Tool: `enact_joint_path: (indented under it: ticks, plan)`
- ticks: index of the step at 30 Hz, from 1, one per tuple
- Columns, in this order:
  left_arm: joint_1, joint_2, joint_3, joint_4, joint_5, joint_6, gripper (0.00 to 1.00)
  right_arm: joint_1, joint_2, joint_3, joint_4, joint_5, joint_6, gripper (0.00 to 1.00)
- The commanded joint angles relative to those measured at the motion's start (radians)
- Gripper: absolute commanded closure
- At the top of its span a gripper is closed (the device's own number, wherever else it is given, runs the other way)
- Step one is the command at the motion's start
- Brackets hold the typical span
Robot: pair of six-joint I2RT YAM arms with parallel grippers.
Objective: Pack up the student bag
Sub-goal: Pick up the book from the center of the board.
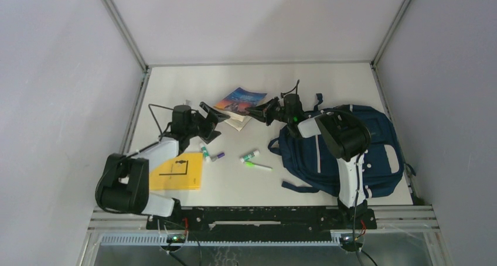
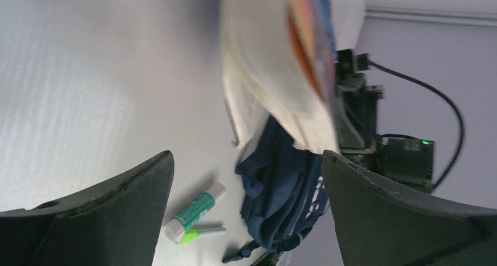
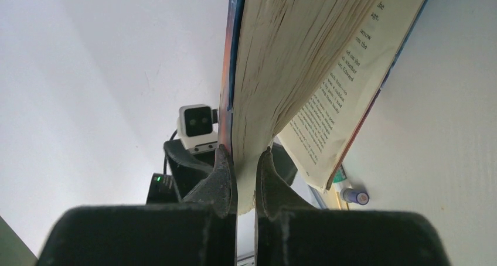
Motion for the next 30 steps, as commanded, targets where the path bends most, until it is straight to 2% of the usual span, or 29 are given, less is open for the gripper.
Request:
enact_joint_path:
  ticks: [1,5,9,17,30]
  plan:
    - [0.002,-0.112,-0.046,0.181,-0.043,-0.069,0.00,0.004,-0.048,0.022,0.233,-0.030,0.022,1.00]
    - [0.002,-0.095,-0.050,0.250,-0.057,-0.097,0.00,0.007,-0.046,0.022,0.234,-0.029,0.024,1.00]
    - [0.002,-0.012,-0.002,0.251,-0.021,-0.095,0.00,0.007,-0.047,0.022,0.236,-0.028,0.025,1.00]
    - [0.000,0.029,0.013,0.249,-0.015,-0.098,0.00,0.007,-0.049,0.022,0.236,-0.031,0.025,1.00]
    - [-0.036,0.186,0.162,0.305,0.016,-0.128,0.00,0.013,-0.034,0.022,0.242,-0.029,0.045,1.00]
